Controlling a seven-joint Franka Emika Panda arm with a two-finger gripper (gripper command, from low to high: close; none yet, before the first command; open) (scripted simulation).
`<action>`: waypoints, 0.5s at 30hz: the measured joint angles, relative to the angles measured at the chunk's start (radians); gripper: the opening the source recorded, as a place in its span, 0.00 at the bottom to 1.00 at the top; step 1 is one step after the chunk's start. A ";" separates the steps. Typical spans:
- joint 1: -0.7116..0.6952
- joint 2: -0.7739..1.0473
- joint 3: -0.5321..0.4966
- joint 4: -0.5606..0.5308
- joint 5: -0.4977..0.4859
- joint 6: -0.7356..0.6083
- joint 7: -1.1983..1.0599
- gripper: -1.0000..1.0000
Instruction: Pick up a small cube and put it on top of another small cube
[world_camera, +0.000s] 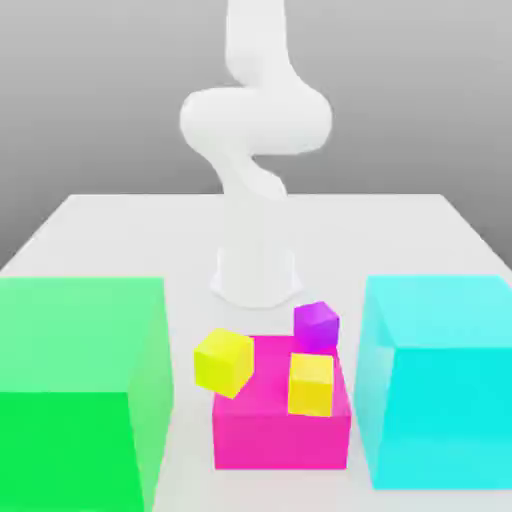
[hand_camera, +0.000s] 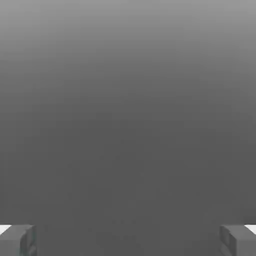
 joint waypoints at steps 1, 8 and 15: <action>0.006 0.026 0.018 -0.001 0.010 0.000 0.022 0.50; 0.045 0.212 0.181 -0.032 0.060 0.031 0.223 0.50; 0.077 0.394 0.393 -0.069 0.022 0.074 0.494 0.50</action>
